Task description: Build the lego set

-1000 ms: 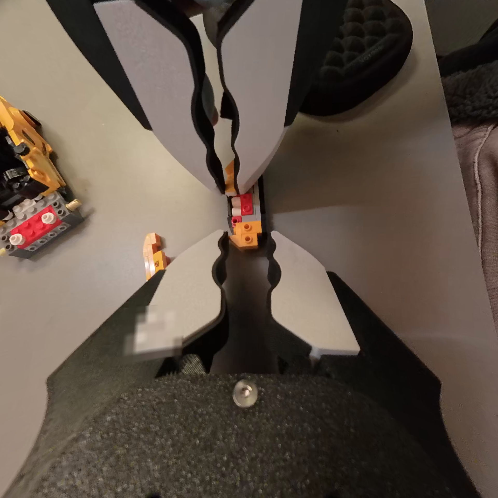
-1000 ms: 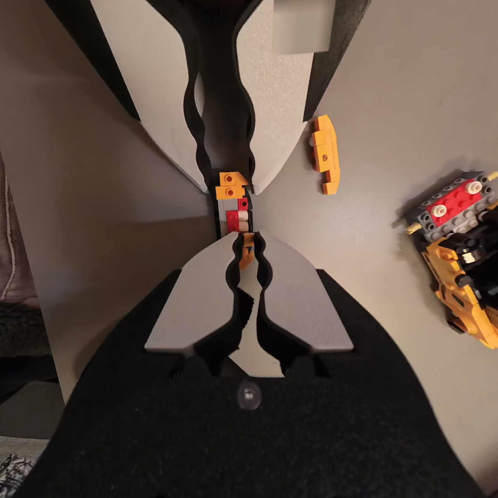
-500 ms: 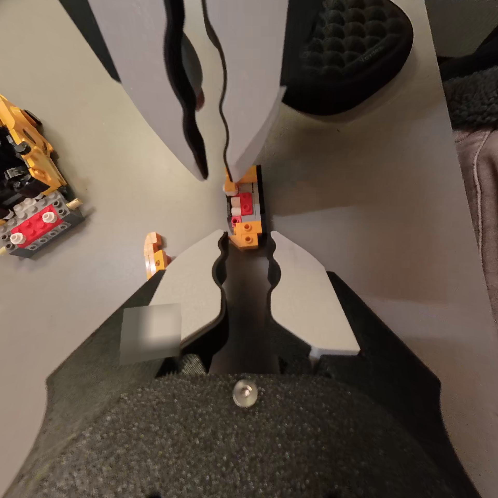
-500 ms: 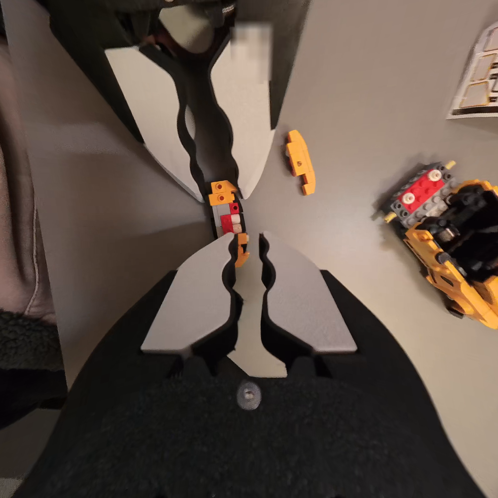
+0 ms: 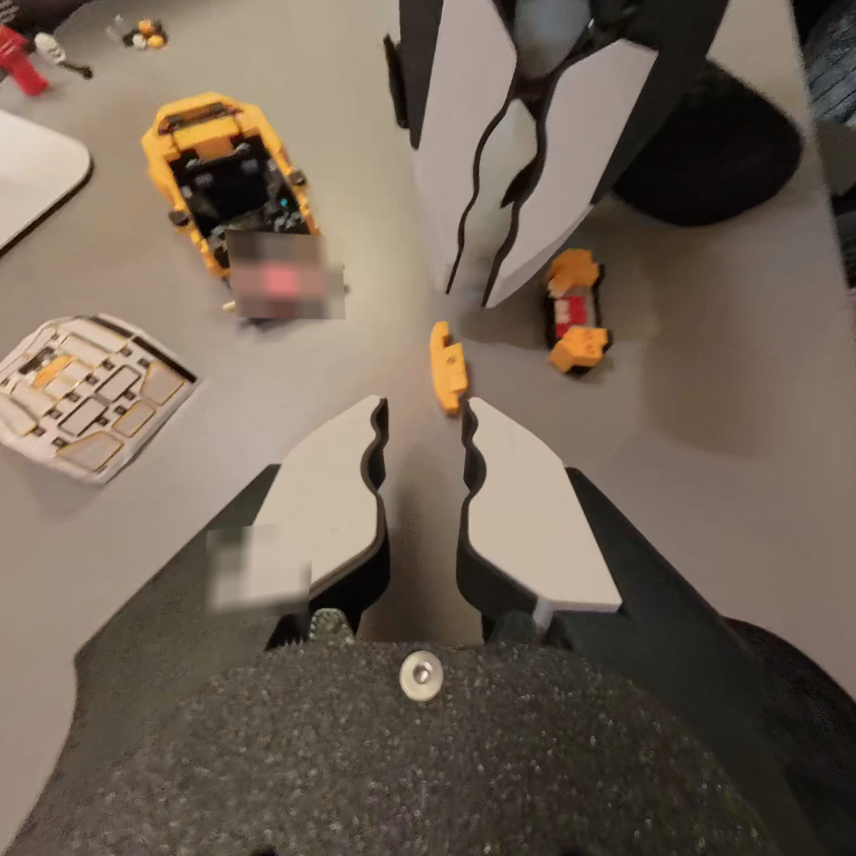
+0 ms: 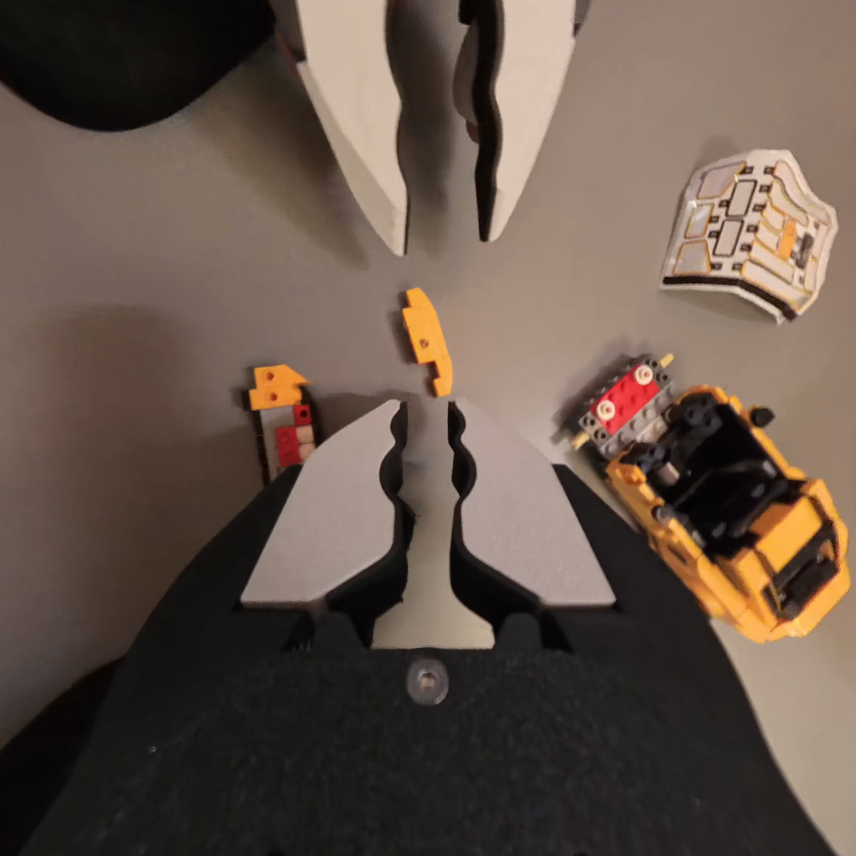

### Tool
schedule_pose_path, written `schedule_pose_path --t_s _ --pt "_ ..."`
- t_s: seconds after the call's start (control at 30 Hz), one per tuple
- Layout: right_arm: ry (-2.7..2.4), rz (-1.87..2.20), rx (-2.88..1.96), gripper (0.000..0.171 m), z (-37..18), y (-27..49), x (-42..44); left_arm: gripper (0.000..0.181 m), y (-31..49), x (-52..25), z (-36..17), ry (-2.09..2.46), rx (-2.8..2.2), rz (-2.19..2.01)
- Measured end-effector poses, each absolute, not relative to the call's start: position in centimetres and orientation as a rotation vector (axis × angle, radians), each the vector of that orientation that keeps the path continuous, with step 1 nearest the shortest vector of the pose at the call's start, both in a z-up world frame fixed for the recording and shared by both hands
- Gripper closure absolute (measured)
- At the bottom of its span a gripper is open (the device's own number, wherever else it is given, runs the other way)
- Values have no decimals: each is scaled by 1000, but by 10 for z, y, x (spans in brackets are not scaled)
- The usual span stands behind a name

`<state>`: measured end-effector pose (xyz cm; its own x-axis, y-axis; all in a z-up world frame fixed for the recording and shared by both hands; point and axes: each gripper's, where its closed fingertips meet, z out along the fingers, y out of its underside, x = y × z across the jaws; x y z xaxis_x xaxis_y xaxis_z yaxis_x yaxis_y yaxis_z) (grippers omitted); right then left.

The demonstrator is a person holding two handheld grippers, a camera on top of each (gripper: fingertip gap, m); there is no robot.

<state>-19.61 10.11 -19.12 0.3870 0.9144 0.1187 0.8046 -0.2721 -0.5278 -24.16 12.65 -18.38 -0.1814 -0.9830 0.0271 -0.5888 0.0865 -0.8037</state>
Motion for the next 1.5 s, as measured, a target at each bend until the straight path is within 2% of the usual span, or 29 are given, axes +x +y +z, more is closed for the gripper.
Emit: schedule_pose_path --t_s 0.37,0.43,0.83,1.5 --pt "-1754 409 -2160 147 -206 113 -217 160 131 -244 -193 1868 -1549 -899" --pt "-1779 415 -2160 155 -211 112 -219 160 130 -245 -194 1874 -1549 -897" --pt "-1639 373 -2263 156 -187 75 -192 163 110 -239 -192 1939 -1429 -907" --pt "-1646 281 -2325 156 -191 50 -194 157 63 -226 -189 2021 -1237 -887"
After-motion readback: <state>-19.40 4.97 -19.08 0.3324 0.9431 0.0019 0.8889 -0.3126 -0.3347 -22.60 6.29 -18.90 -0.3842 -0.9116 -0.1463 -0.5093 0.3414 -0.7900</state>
